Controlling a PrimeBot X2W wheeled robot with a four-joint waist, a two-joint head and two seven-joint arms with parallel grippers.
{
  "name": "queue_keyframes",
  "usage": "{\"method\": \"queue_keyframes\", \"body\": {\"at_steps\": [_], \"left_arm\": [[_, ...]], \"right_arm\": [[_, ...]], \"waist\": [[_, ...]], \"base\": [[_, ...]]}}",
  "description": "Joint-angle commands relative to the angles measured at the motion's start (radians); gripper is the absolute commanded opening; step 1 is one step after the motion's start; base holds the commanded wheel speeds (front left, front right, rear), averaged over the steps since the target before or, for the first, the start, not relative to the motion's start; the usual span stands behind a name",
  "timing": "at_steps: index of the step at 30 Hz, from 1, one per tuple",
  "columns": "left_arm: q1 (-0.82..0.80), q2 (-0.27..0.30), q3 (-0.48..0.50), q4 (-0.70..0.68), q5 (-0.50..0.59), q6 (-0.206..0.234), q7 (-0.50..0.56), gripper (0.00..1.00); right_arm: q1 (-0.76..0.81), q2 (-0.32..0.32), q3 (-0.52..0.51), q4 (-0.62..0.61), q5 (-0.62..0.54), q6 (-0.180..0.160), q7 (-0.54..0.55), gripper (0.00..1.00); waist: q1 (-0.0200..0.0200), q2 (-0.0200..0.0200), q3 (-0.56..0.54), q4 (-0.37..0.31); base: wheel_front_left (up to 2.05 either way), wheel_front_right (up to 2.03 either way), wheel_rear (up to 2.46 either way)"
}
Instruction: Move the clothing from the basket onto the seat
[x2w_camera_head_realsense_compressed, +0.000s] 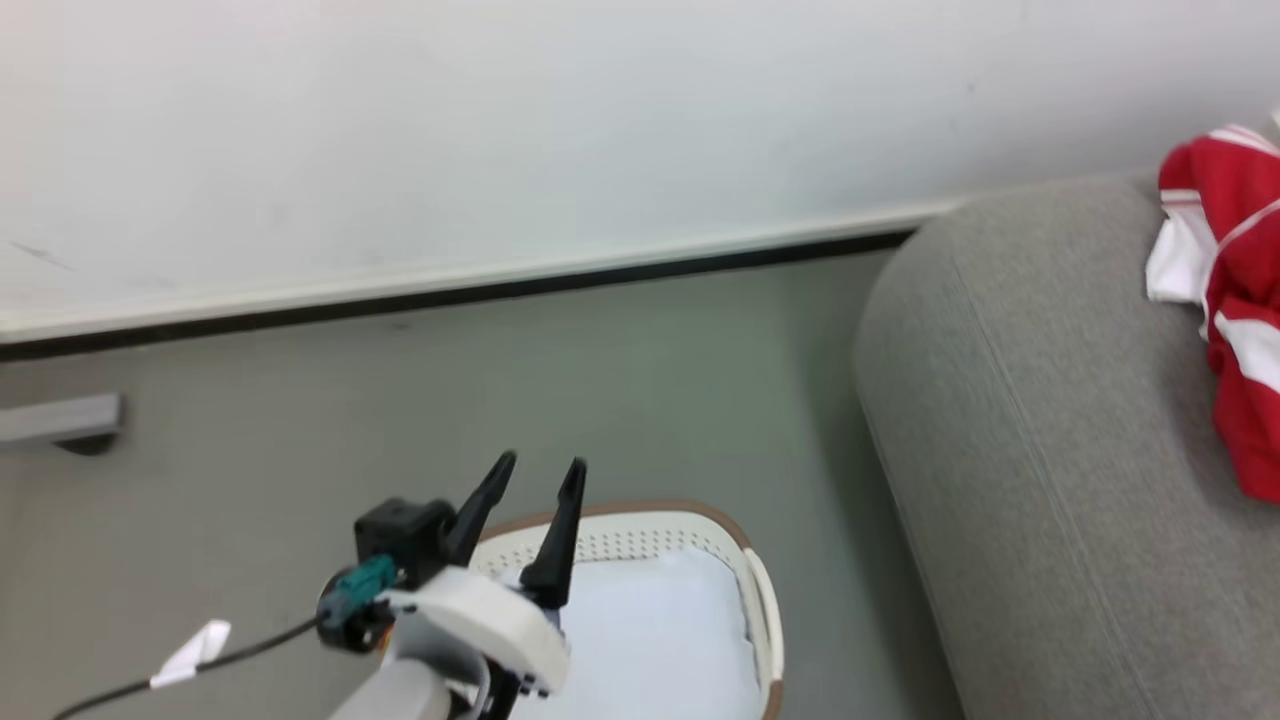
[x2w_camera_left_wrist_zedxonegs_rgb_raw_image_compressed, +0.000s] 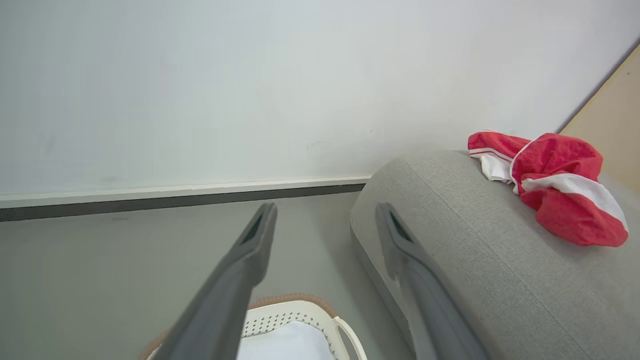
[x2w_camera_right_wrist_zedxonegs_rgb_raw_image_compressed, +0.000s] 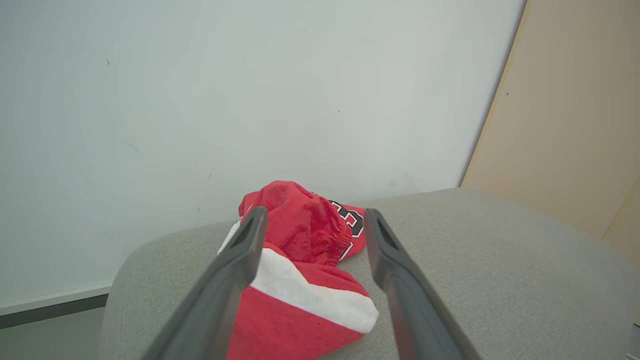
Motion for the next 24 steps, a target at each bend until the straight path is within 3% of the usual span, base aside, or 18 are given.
{"method": "queue_keyframes", "body": {"at_steps": [1, 14, 18, 24], "left_arm": [[0.024, 0.005, 0.005, 0.008, -0.008, 0.008, -0.011, 1.00], [0.192, 0.010, 0.135, 0.031, 0.046, 0.044, -0.030, 1.00], [0.228, -0.008, 0.196, 0.038, 0.088, 0.022, -0.030, 1.00], [0.274, -0.051, 0.285, 0.051, 0.164, -0.045, -0.030, 1.00]], "right_arm": [[0.024, 0.007, 0.010, -0.011, 0.006, -0.003, 0.001, 1.00], [0.210, 0.089, 0.207, -0.088, 0.009, -0.003, -0.025, 1.00], [0.253, 0.112, 0.232, -0.082, 0.018, -0.003, -0.032, 1.00], [0.311, 0.131, 0.254, -0.100, -0.006, -0.003, -0.033, 1.00]], "waist": [[0.0002, 0.0000, -0.043, 0.040], [0.0002, 0.0000, -0.183, 0.193], [0.0002, 0.0000, -0.196, 0.230], [0.0002, 0.0000, -0.206, 0.246]], "base": [[0.00, 0.00, 0.00], [0.00, 0.00, 0.00], [0.00, 0.00, 0.00], [0.00, 0.00, 0.00]]}}
